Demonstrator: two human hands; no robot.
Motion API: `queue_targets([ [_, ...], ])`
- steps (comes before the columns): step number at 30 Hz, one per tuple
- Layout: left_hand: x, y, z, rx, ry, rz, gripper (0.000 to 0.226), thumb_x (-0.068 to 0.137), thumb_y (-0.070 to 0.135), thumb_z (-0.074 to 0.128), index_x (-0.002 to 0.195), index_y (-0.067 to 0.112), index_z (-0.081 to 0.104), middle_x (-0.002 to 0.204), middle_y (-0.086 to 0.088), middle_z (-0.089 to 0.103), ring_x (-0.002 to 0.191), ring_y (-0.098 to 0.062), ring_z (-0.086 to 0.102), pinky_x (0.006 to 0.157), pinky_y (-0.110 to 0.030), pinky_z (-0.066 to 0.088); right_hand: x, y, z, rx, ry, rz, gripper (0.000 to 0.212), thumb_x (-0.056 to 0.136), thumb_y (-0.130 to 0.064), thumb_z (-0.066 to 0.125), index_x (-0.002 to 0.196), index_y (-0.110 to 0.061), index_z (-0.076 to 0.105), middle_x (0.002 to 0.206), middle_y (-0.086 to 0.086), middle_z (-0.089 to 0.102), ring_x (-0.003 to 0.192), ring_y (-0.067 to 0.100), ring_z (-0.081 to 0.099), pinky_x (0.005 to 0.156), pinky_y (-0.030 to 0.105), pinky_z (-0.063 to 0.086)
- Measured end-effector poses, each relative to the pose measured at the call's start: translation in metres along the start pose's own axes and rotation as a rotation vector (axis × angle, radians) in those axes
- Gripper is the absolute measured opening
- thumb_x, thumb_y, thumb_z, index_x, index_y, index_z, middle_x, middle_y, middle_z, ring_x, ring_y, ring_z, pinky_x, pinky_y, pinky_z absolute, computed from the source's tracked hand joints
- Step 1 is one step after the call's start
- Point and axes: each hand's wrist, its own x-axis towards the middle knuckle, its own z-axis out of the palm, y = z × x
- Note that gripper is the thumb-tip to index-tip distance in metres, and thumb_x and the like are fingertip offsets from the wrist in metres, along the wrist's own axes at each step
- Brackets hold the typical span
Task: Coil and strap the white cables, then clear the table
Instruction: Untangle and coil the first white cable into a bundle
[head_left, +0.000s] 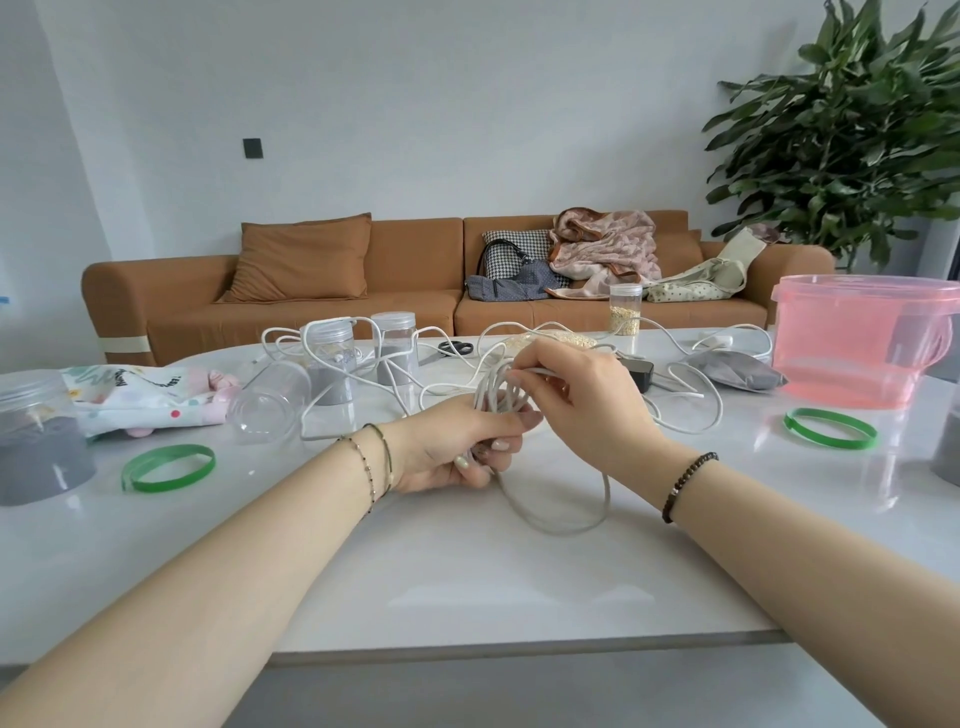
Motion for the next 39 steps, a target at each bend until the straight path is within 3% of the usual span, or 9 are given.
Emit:
queue_targets([
  [6,-0.002,0.002,0.007,0.322,0.090,-0.020,0.021,0.099,0.023,0.054,0.080,0.018,0.050,0.058,0.004,0.026,0.046,-0.007,0.020,0.041,-0.014,0.011,-0.001,-0.007,-0.004,-0.161,0.116,-0.327,0.026,0.096,-0.035,0.058,0.084,-0.012,0.064,0.067,-0.006,0.060,0.056,0.016,0.054,0.045,0.035,0.046],
  [8,-0.001,0.002,0.006,0.334,0.093,-0.027,0.023,0.101,0.027,0.051,0.080,0.019,0.049,0.059,0.005,0.026,0.046,-0.007,0.020,0.042,-0.014,0.011,-0.002,-0.009,-0.003,-0.204,0.139,-0.371,0.026,0.095,-0.035,0.061,0.084,-0.012,0.063,0.065,-0.006,0.059,0.052,0.016,0.052,0.041,0.035,0.044],
  [14,0.000,0.001,0.004,0.237,0.030,-0.049,0.035,0.100,0.051,0.046,0.085,0.020,0.046,0.058,0.008,0.024,0.046,-0.006,0.020,0.038,-0.013,0.015,-0.001,-0.006,-0.005,-0.132,0.138,0.011,0.034,0.089,-0.055,0.058,0.088,-0.021,0.055,0.057,-0.017,0.043,0.055,0.010,0.042,0.050,0.031,0.042],
  [18,-0.001,0.002,0.004,0.161,-0.008,-0.032,0.038,0.094,0.057,0.048,0.083,0.021,0.045,0.058,0.008,0.023,0.048,-0.006,0.019,0.041,-0.016,0.011,0.001,-0.003,-0.005,-0.138,0.088,0.045,0.037,0.097,-0.053,0.038,0.095,-0.021,0.055,0.058,-0.014,0.042,0.057,0.012,0.040,0.051,0.034,0.040],
  [21,-0.004,0.006,0.003,0.126,-0.031,-0.016,0.047,0.093,0.067,0.040,0.082,0.021,0.044,0.063,0.006,0.018,0.053,-0.008,0.014,0.040,-0.016,0.009,0.001,0.003,-0.006,-0.103,0.071,0.106,0.028,0.103,-0.043,0.036,0.090,-0.022,0.050,0.063,-0.006,0.047,0.061,0.020,0.043,0.056,0.041,0.045],
  [25,-0.007,0.010,0.000,0.065,-0.077,-0.012,0.063,0.089,0.079,0.026,0.073,0.022,0.045,0.066,0.003,0.012,0.054,-0.009,0.009,0.037,-0.016,0.008,0.005,0.006,-0.006,-0.097,0.091,0.142,0.031,0.104,-0.041,0.040,0.077,-0.028,0.032,0.058,-0.003,0.039,0.057,0.017,0.037,0.054,0.040,0.040],
  [30,-0.005,0.009,0.000,0.009,-0.024,0.014,0.066,0.086,0.083,0.023,0.075,0.021,0.041,0.065,0.003,0.012,0.055,-0.010,0.007,0.037,-0.017,0.007,0.004,0.006,-0.005,-0.126,0.010,0.196,0.033,0.105,-0.045,0.036,0.083,-0.021,0.046,0.063,-0.001,0.051,0.066,0.025,0.048,0.060,0.042,0.047],
  [39,-0.002,0.006,-0.004,-0.082,0.063,0.027,0.064,0.094,0.076,0.024,0.080,0.017,0.043,0.062,0.005,0.017,0.055,-0.009,0.009,0.036,-0.016,0.007,0.004,0.012,0.002,0.021,-0.073,0.310,0.046,0.094,-0.061,0.027,0.072,-0.024,0.042,0.058,0.000,0.054,0.068,0.029,0.054,0.070,0.052,0.051],
])
